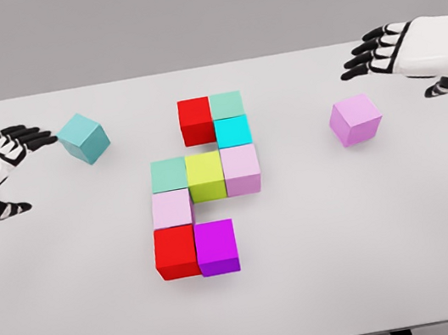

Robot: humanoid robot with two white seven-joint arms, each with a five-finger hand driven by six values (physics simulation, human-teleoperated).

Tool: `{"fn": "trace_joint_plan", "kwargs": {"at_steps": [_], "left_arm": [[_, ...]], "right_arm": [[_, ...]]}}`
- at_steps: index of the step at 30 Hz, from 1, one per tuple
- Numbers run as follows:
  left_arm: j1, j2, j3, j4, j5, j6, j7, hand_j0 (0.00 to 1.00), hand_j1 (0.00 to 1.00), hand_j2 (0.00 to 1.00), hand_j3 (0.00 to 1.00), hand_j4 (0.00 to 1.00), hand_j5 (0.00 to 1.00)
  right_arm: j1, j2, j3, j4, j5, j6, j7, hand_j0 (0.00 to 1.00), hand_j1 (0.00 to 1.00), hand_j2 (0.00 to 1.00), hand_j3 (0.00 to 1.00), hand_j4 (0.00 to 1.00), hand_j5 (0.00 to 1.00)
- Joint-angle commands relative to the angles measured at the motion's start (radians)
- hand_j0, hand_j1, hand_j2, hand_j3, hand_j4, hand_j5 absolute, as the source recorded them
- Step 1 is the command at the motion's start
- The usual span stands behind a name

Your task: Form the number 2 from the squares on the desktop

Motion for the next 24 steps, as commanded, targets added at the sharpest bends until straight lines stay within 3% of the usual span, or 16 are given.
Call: {"fn": "trace_joint_plan", "kwargs": {"at_steps": [1,4,5,7,8,9,10,12,13,14,16,19,20,22,24], "left_arm": [[0.000,-0.002,0.006,0.016,0.005,0.000,0.002,1.00,1.00,1.00,1.00,1.00,1.00],[0.002,-0.010,0.007,0.040,0.011,0.000,0.008,1.00,1.00,1.00,1.00,1.00,1.00],[-0.002,-0.013,0.007,0.048,0.012,0.000,0.006,1.00,1.00,1.00,1.00,1.00,1.00],[-0.017,-0.031,0.007,0.076,0.023,0.000,0.003,1.00,1.00,1.00,1.00,1.00,1.00],[-0.031,-0.028,0.009,0.082,0.022,0.000,-0.003,1.00,1.00,1.00,1.00,1.00,1.00],[-0.073,-0.025,0.003,0.083,0.012,0.000,-0.005,1.00,1.00,1.00,1.00,1.00,1.00],[-0.123,-0.024,-0.019,0.088,0.008,0.000,-0.049,1.00,1.00,1.00,1.00,1.00,1.00],[-0.205,-0.022,-0.069,0.094,0.009,0.000,-0.222,1.00,1.00,1.00,1.00,1.00,1.00],[-0.313,-0.027,-0.157,0.140,0.012,0.000,-0.405,1.00,1.00,1.00,1.00,1.00,1.00],[-0.414,-0.033,-0.256,0.187,0.014,0.000,-0.530,1.00,1.00,1.00,1.00,1.00,1.00],[-0.583,-0.071,-0.440,0.307,0.017,0.000,-0.530,1.00,1.00,1.00,1.00,1.00,1.00],[-0.699,-0.132,-0.580,0.424,0.017,0.000,-0.530,1.00,1.00,1.00,1.00,1.00,1.00],[-0.764,-0.180,-0.649,0.505,0.017,0.000,-0.530,1.00,1.00,1.00,1.00,1.00,1.00],[-0.824,-0.226,-0.697,0.592,0.020,0.000,-0.530,1.00,1.00,1.00,1.00,1.00,1.00],[-0.861,-0.260,-0.697,0.652,0.025,0.000,-0.530,1.00,1.00,1.00,1.00,1.00,1.00]], "right_arm": [[0.000,0.006,0.001,-0.013,-0.004,0.003,0.000,1.00,1.00,1.00,1.00,1.00,1.00],[0.005,0.022,0.027,-0.038,-0.105,0.003,0.000,0.98,0.98,0.98,0.98,0.98,0.98],[0.005,0.020,0.050,-0.038,-0.157,0.073,0.000,0.98,0.98,0.98,0.98,0.98,0.98],[0.000,0.063,0.058,-0.038,-0.302,0.539,0.000,0.99,0.99,0.99,0.99,0.99,0.99],[-0.012,0.072,0.062,-0.038,-0.303,0.656,0.000,1.00,1.00,1.00,1.00,1.00,1.00],[-0.017,0.072,0.064,-0.036,-0.302,0.696,0.000,1.00,1.00,1.00,1.00,1.00,1.00],[-0.017,0.072,0.081,-0.036,-0.291,0.725,0.000,1.00,1.00,1.00,1.00,1.00,1.00],[-0.018,0.072,0.148,-0.038,-0.204,0.730,0.000,1.00,1.00,1.00,1.00,1.00,1.00],[-0.020,0.092,0.185,-0.033,-0.098,0.751,0.000,1.00,1.00,1.00,1.00,1.00,1.00],[-0.020,0.100,0.191,-0.032,-0.072,0.787,0.000,1.00,1.00,1.00,1.00,1.00,1.00],[-0.061,0.126,0.259,-0.009,-0.061,0.802,0.000,1.00,1.00,1.00,1.00,1.00,1.00],[-0.130,0.172,0.354,0.073,-0.052,0.808,0.000,1.00,1.00,1.00,1.00,1.00,1.00],[-0.133,0.177,0.358,0.090,-0.052,0.808,0.000,1.00,1.00,1.00,1.00,1.00,1.00],[-0.133,0.177,0.377,0.090,-0.052,0.808,0.000,1.00,1.00,1.00,1.00,1.00,1.00],[-0.133,0.177,0.381,0.097,-0.053,0.811,0.000,1.00,1.00,1.00,1.00,1.00,1.00]]}}
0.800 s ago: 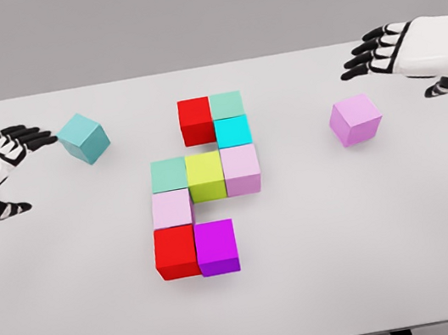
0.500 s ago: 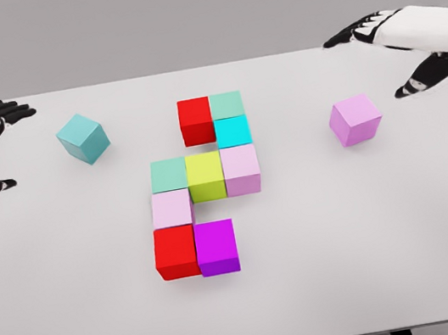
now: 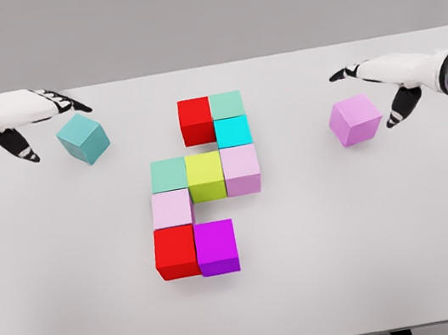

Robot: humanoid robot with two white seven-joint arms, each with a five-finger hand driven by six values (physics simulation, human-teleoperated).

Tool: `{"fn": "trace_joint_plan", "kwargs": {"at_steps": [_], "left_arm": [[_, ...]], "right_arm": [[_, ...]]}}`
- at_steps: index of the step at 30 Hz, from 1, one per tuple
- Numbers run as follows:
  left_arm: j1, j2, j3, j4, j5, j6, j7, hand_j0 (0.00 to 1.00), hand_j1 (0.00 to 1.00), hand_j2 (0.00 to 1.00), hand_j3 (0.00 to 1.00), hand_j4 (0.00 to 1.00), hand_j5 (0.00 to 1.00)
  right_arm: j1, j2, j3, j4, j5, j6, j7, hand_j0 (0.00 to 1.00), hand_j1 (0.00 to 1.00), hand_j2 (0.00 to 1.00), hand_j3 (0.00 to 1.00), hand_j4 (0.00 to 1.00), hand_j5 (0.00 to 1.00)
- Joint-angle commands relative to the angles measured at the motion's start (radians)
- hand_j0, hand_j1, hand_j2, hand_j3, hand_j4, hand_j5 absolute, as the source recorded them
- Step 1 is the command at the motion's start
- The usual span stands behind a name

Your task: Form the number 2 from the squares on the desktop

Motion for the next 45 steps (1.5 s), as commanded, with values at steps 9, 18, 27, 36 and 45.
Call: {"fn": "trace_joint_plan", "kwargs": {"at_steps": [9,18,27,36,45], "left_arm": [[-0.064,-0.146,-0.049,0.212,-0.013,0.002,-0.007,1.00,1.00,1.00,1.00,1.00,1.00],[-0.092,-0.233,-0.048,0.366,-0.082,0.002,-0.007,1.00,1.00,1.00,1.00,1.00,1.00],[-0.106,-0.265,-0.048,0.409,-0.096,0.002,-0.007,1.00,1.00,1.00,1.00,1.00,1.00],[-0.106,-0.281,-0.044,0.408,-0.151,0.002,-0.007,1.00,1.00,1.00,1.00,1.00,1.00],[-0.114,-0.282,-0.035,0.406,-0.152,0.002,-0.007,1.00,1.00,1.00,1.00,1.00,1.00]], "right_arm": [[-0.020,0.033,0.068,0.057,0.002,0.016,0.000,1.00,1.00,1.00,1.00,1.00,1.00],[-0.025,0.059,0.086,0.107,0.002,0.018,0.000,1.00,1.00,1.00,1.00,1.00,1.00],[-0.046,0.077,0.088,0.135,0.004,0.015,0.000,0.98,0.98,0.98,0.98,0.98,0.98],[-0.046,0.087,0.120,0.124,0.002,0.016,0.000,0.80,0.80,0.80,0.80,0.80,0.80],[-0.048,0.082,0.139,0.157,0.002,0.013,0.000,0.60,0.60,0.60,0.60,0.60,0.60]]}}
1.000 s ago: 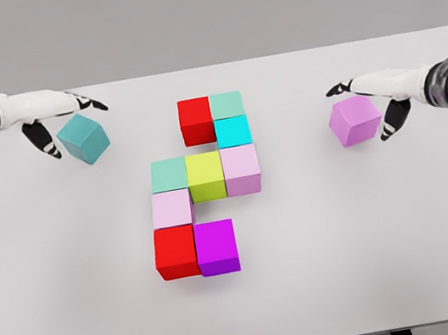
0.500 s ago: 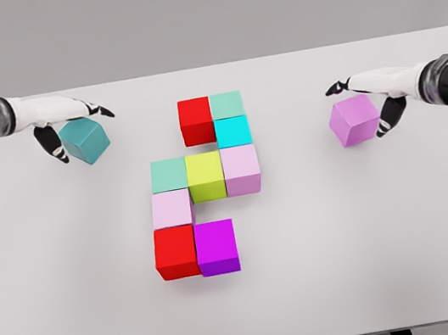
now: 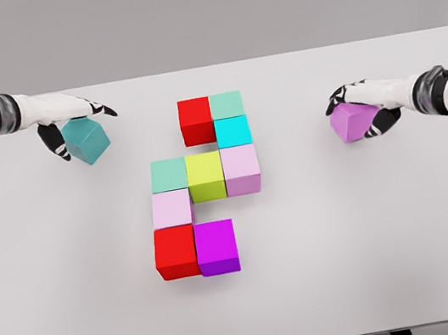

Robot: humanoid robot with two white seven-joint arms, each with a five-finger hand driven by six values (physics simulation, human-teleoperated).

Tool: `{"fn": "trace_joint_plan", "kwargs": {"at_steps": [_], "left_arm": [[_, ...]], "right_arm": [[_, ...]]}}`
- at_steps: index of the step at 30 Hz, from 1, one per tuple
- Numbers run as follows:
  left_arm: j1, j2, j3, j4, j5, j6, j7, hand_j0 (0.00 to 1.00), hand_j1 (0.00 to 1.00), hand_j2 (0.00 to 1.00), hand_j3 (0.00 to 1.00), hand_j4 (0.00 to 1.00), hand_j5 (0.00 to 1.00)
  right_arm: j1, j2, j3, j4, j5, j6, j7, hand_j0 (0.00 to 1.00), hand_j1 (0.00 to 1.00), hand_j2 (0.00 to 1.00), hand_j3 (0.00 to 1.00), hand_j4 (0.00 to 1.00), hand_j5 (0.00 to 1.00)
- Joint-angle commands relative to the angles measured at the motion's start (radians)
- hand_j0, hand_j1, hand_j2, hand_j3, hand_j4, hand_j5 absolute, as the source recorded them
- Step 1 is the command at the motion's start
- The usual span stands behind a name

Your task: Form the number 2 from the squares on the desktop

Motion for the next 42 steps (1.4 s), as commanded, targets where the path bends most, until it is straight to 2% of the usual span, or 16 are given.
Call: {"fn": "trace_joint_plan", "kwargs": {"at_steps": [1,2,9,13,15,16,18,20,22,27,31,33,35,42], "left_arm": [[0.000,-0.001,0.004,0.000,0.004,0.003,0.000,1.00,1.00,1.00,1.00,1.00,1.00],[0.000,-0.007,0.004,0.000,0.004,0.003,0.000,0.98,0.98,0.98,0.98,0.98,0.98],[0.002,-0.011,0.003,0.000,-0.015,0.003,0.000,0.95,0.95,0.95,0.95,0.95,0.95],[0.003,-0.011,0.001,0.003,-0.015,0.003,0.000,0.95,0.95,0.95,0.95,0.95,0.95],[0.003,-0.012,0.001,0.013,-0.016,0.003,0.000,0.91,0.91,0.91,0.91,0.91,0.91],[0.005,-0.012,0.001,0.013,-0.016,0.003,0.000,0.88,0.88,0.88,0.88,0.88,0.88],[0.006,-0.012,0.000,0.013,-0.019,0.023,0.000,0.86,0.86,0.86,0.86,0.86,0.86],[0.008,-0.012,0.000,0.015,-0.019,0.031,0.000,0.85,0.85,0.85,0.85,0.85,0.85],[0.008,-0.014,-0.002,0.015,-0.019,0.037,0.000,0.79,0.79,0.79,0.79,0.79,0.79],[0.009,-0.015,-0.002,0.015,-0.019,0.037,0.000,0.62,0.62,0.62,0.62,0.62,0.62],[0.009,-0.015,0.006,0.015,-0.010,0.038,0.000,0.51,0.51,0.51,0.51,0.51,0.51],[0.008,-0.015,0.007,0.013,-0.005,0.038,0.000,0.49,0.49,0.49,0.49,0.49,0.49],[0.008,-0.021,0.010,0.007,0.001,0.079,0.000,0.48,0.48,0.48,0.48,0.48,0.48],[0.005,-0.043,0.015,0.000,0.074,0.141,0.000,0.46,0.46,0.46,0.46,0.46,0.46]], "right_arm": [[0.000,-0.006,-0.004,0.004,0.012,0.004,0.008,0.57,0.57,0.57,0.57,0.57,0.57],[-0.003,-0.006,-0.007,0.003,0.012,0.002,0.008,0.54,0.54,0.54,0.54,0.54,0.54],[-0.011,-0.011,-0.033,-0.022,0.012,-0.007,0.008,0.53,0.53,0.53,0.53,0.53,0.53],[-0.008,-0.022,-0.071,-0.065,0.010,-0.059,0.008,0.54,0.54,0.54,0.54,0.54,0.54],[-0.008,-0.032,-0.073,-0.097,0.010,-0.093,0.008,0.55,0.55,0.55,0.55,0.55,0.55],[-0.005,-0.037,-0.073,-0.103,0.010,-0.133,0.008,0.55,0.55,0.55,0.55,0.55,0.55],[0.002,-0.060,-0.073,-0.117,0.001,-0.332,0.008,0.58,0.58,0.58,0.58,0.58,0.58],[0.011,-0.098,-0.073,-0.187,0.001,-0.439,0.008,0.58,0.58,0.58,0.58,0.58,0.58],[0.038,-0.140,-0.073,-0.269,0.001,-0.522,0.008,0.57,0.57,0.57,0.57,0.57,0.57],[0.058,-0.213,-0.071,-0.273,0.000,-0.813,0.008,0.58,0.58,0.58,0.58,0.58,0.58],[0.069,-0.204,-0.062,-0.273,-0.002,-0.813,0.008,0.58,0.58,0.58,0.58,0.58,0.58],[0.077,-0.201,-0.061,-0.273,-0.002,-0.813,0.008,0.58,0.58,0.58,0.58,0.58,0.58],[0.078,-0.164,-0.056,-0.275,-0.002,-0.813,0.008,0.58,0.58,0.58,0.58,0.58,0.58],[0.075,-0.106,-0.050,-0.275,-0.002,-0.813,0.008,0.59,0.59,0.59,0.59,0.59,0.59]]}}
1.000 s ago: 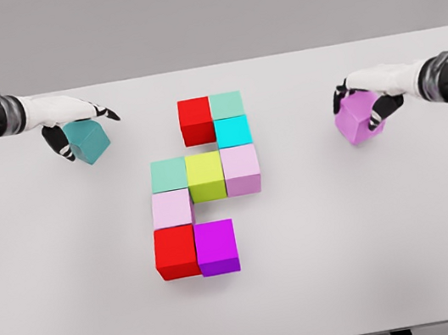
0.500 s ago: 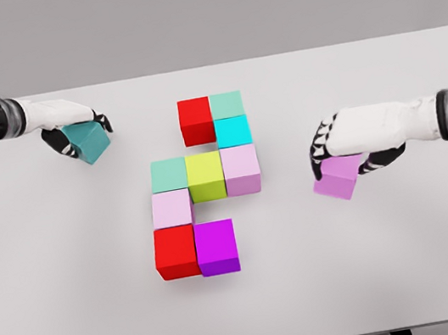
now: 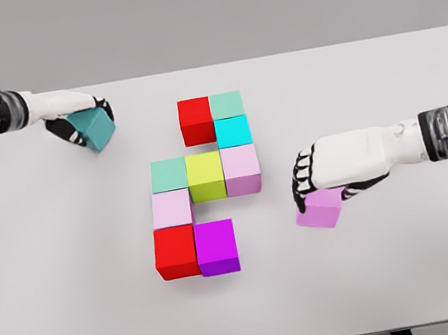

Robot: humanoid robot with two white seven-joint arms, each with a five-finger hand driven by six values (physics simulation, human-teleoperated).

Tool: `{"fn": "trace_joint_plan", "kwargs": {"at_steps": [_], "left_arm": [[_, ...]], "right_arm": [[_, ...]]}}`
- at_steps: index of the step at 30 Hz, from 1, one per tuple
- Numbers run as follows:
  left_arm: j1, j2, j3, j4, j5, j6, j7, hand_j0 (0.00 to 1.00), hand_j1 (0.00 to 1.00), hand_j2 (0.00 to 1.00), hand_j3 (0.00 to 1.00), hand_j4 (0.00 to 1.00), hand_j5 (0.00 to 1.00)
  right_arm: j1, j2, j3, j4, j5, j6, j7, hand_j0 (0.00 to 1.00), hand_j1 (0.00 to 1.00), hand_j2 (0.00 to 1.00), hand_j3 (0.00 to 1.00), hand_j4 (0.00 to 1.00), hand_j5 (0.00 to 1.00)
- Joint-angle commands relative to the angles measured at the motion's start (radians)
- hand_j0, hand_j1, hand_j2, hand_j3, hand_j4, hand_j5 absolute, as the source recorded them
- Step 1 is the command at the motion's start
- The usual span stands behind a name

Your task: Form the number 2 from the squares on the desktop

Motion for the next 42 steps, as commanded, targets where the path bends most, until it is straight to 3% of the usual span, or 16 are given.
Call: {"fn": "trace_joint_plan", "kwargs": {"at_steps": [1,2,5,10,14,16,22,24,29,42], "left_arm": [[-0.002,-0.019,0.004,-0.002,0.031,0.016,0.000,0.45,0.45,0.45,0.45,0.45,0.45],[0.000,-0.019,0.004,-0.009,0.031,0.018,0.000,0.45,0.45,0.45,0.45,0.45,0.45],[0.009,-0.004,0.002,-0.146,0.045,0.120,0.000,0.45,0.45,0.45,0.45,0.45,0.45],[0.046,0.040,-0.006,-0.319,0.094,0.275,0.000,0.45,0.45,0.45,0.45,0.45,0.45],[0.104,0.108,-0.007,-0.534,0.142,0.542,0.000,0.46,0.46,0.46,0.46,0.46,0.46],[0.110,0.114,-0.009,-0.592,0.139,0.663,0.000,0.46,0.46,0.46,0.46,0.46,0.46],[0.114,0.113,-0.019,-0.638,0.130,0.903,0.000,0.46,0.46,0.46,0.46,0.46,0.46],[0.114,0.114,-0.044,-0.696,0.128,0.966,0.000,0.46,0.46,0.46,0.46,0.46,0.46],[0.115,0.109,-0.078,-0.755,0.128,1.101,0.000,0.46,0.46,0.46,0.46,0.46,0.46],[0.115,0.031,-0.105,-0.756,0.128,1.101,0.000,0.47,0.47,0.47,0.47,0.47,0.47]], "right_arm": [[0.000,0.024,0.004,-0.001,-0.006,0.002,-0.001,0.59,0.59,0.59,0.59,0.59,0.59],[0.002,0.040,0.007,-0.001,-0.006,0.002,-0.001,0.59,0.59,0.59,0.59,0.59,0.59],[-0.002,0.068,0.037,-0.001,-0.004,0.002,-0.001,0.59,0.59,0.59,0.59,0.59,0.59],[-0.005,0.069,0.038,-0.002,-0.004,0.002,-0.001,0.59,0.59,0.59,0.59,0.59,0.59],[-0.009,0.089,0.061,-0.002,-0.002,0.002,-0.001,0.59,0.59,0.59,0.59,0.59,0.59],[-0.012,0.097,0.064,-0.002,-0.002,0.002,-0.001,0.59,0.59,0.59,0.59,0.59,0.59],[-0.023,0.117,0.079,-0.001,0.001,0.002,-0.001,0.59,0.59,0.59,0.59,0.59,0.59],[-0.035,0.133,0.095,-0.001,0.004,0.002,-0.001,0.59,0.59,0.59,0.59,0.59,0.59],[-0.041,0.140,0.104,-0.001,0.005,0.002,-0.001,0.59,0.59,0.59,0.59,0.59,0.59],[-0.067,0.166,0.116,-0.001,0.022,0.002,-0.001,0.59,0.59,0.59,0.59,0.59,0.59]]}}
